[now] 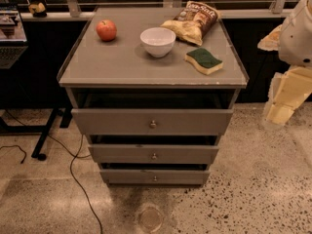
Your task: Open top drawer
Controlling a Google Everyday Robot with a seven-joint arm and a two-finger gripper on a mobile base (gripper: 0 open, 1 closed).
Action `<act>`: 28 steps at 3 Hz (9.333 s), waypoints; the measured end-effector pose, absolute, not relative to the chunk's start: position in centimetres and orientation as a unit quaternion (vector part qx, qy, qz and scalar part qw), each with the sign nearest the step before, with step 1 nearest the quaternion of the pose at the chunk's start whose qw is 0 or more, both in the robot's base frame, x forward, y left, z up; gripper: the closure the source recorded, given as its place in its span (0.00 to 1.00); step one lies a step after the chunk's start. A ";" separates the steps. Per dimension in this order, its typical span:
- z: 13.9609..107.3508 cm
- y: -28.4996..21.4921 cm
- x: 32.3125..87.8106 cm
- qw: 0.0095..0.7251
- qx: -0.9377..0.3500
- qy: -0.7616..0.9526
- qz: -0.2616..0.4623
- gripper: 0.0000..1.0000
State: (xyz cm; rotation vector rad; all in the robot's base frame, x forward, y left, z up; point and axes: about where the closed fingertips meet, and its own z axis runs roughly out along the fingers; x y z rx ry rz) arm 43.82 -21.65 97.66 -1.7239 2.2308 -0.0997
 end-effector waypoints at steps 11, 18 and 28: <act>75.0 -21.2 47.6 0.398 -0.271 0.871 0.102 0.00; 71.1 -18.5 54.9 0.428 -0.253 0.854 0.155 1.00; 68.3 -17.3 69.5 0.521 -0.175 0.827 0.114 1.00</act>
Offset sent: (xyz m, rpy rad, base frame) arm -0.0080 0.0032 -0.0113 0.0718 -0.0576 -0.0031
